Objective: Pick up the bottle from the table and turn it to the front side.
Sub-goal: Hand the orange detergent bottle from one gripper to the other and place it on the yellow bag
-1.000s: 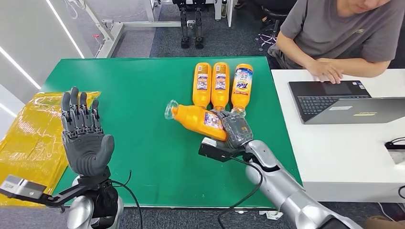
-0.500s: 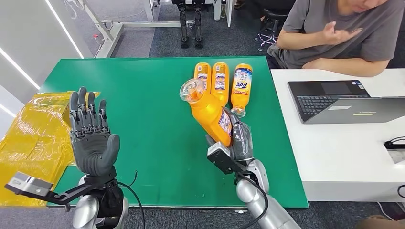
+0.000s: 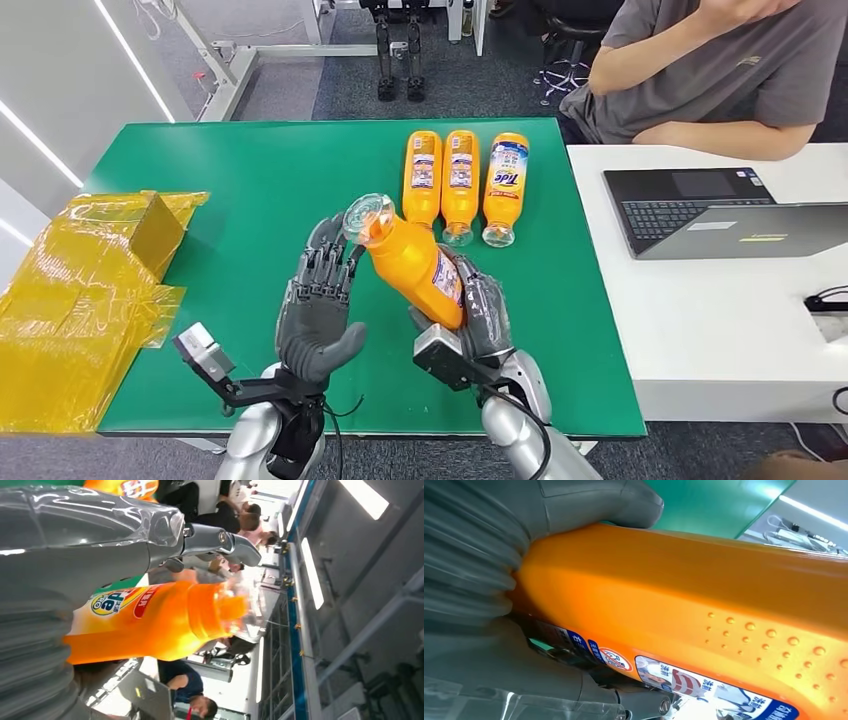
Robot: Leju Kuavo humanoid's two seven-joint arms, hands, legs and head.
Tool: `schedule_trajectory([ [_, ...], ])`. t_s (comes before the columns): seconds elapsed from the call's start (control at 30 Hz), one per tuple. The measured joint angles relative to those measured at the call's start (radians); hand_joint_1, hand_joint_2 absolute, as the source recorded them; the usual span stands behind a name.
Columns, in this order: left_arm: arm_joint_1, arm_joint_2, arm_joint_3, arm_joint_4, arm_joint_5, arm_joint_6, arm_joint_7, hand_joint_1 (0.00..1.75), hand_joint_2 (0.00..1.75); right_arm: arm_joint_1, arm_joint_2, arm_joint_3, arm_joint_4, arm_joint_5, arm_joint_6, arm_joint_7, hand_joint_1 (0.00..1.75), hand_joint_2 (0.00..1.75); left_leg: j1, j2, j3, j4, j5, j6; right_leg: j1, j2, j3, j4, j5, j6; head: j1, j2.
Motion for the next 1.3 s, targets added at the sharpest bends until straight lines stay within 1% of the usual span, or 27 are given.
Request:
schedule_trajectory([
  [0.1, -0.008, -0.001, -0.002, 0.038, -0.006, -0.003, -0.001, 0.00, 1.75, 0.008, 0.000, 0.006, -0.015, 0.027, 0.023, 0.006, 1.75, 1.75, 0.000, 0.000, 0.000, 0.000, 0.000, 0.000, 0.000, 0.000, 0.000, 0.000, 0.000, 0.000, 0.000, 0.000],
  [0.37, -0.038, -0.005, 0.004, 0.095, -0.001, -0.005, -0.001, 0.00, 1.75, 0.003, 0.007, 0.043, -0.023, 0.081, 0.126, 0.014, 1.75, 1.75, 0.000, 0.000, -0.001, 0.000, 0.000, 0.000, 0.000, 0.000, 0.000, 0.000, 0.000, 0.000, 0.000, 0.000],
  [0.57, -0.046, -0.006, 0.020, 0.107, 0.009, 0.014, -0.001, 0.00, 1.75, -0.035, 0.013, 0.074, 0.011, 0.087, 0.203, 0.041, 1.75, 1.75, 0.000, 0.000, -0.001, 0.000, 0.000, 0.000, 0.000, 0.000, 0.000, 0.000, 0.000, 0.000, 0.000, 0.000],
  [0.77, -0.042, -0.005, 0.042, 0.110, 0.018, 0.050, 0.000, 0.00, 1.75, -0.086, 0.026, 0.092, 0.084, 0.070, 0.275, 0.068, 1.75, 1.75, 0.000, 0.000, -0.001, 0.000, 0.000, 0.000, 0.000, 0.000, 0.000, 0.000, 0.000, 0.000, 0.000, 0.000],
  [1.0, -0.029, -0.004, 0.058, 0.109, 0.028, 0.070, 0.001, 0.00, 1.75, -0.121, 0.047, 0.105, 0.158, 0.063, 0.296, 0.074, 1.75, 1.75, 0.000, 0.000, -0.001, 0.000, 0.000, 0.000, 0.000, 0.000, -0.001, 0.000, 0.000, 0.000, 0.000, 0.000],
  [1.3, -0.017, 0.000, 0.061, 0.109, 0.044, 0.125, 0.002, 0.00, 1.75, -0.132, 0.055, 0.115, 0.176, 0.065, 0.355, 0.066, 1.75, 1.75, 0.000, 0.000, -0.001, 0.000, 0.000, 0.000, 0.000, 0.000, -0.001, 0.000, 0.000, 0.000, 0.000, 0.000],
])
